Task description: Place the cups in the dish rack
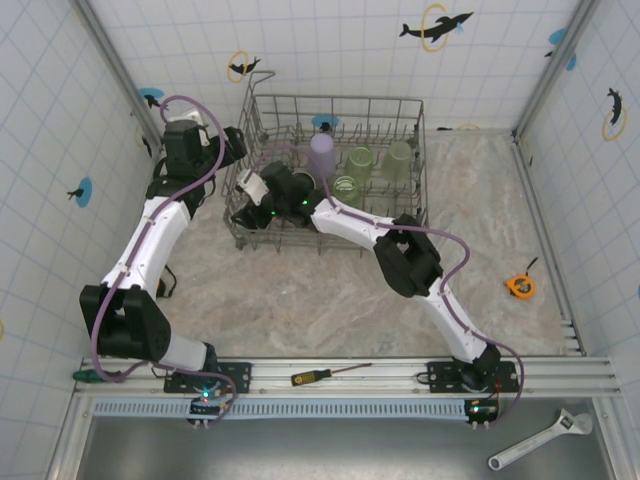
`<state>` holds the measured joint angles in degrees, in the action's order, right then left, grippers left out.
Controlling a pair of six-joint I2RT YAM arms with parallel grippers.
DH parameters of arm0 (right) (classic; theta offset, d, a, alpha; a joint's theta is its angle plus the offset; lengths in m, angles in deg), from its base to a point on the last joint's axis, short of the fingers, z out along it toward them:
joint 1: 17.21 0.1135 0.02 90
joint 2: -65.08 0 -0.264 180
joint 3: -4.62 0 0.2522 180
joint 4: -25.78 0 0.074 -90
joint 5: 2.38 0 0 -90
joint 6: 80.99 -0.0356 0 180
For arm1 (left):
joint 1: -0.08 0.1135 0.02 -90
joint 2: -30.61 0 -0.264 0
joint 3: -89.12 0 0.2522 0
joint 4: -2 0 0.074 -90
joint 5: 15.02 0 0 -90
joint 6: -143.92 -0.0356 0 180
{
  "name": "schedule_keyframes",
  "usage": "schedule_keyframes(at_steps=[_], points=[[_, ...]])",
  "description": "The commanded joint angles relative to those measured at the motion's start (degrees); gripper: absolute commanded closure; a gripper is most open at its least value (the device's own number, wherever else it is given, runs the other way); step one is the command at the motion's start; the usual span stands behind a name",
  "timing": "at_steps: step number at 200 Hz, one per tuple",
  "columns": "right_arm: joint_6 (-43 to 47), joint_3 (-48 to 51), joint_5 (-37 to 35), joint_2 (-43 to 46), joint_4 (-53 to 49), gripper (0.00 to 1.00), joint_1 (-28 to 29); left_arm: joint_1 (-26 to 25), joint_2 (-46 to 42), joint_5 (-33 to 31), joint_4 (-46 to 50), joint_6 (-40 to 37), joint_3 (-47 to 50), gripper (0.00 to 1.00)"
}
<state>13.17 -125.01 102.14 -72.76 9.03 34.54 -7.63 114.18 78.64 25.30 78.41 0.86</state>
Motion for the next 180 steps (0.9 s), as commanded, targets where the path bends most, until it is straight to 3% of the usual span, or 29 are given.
schedule_keyframes(at_steps=[1, 28, 80, 180], points=[[-0.6, -2.0, -0.3, 2.6, -0.5, 0.11, 1.1, 0.5, -0.6, 0.8, -1.3, 1.0, 0.7, 0.03], [-1.2, -1.9, -1.2, 3.6, -0.9, 0.00, 1.2, 0.6, -0.6, 1.2, -1.4, 1.0, 0.7, 0.03], [0.3, -0.6, -4.3, 6.3, -2.1, 0.00, 1.0, 0.8, -0.7, 1.5, -1.8, 1.6, 0.9, 0.03], [0.1, 13.0, -6.8, 19.0, 0.8, 0.00, -1.2, 0.8, -0.6, 3.9, -5.5, 4.5, 3.0, 0.02]])
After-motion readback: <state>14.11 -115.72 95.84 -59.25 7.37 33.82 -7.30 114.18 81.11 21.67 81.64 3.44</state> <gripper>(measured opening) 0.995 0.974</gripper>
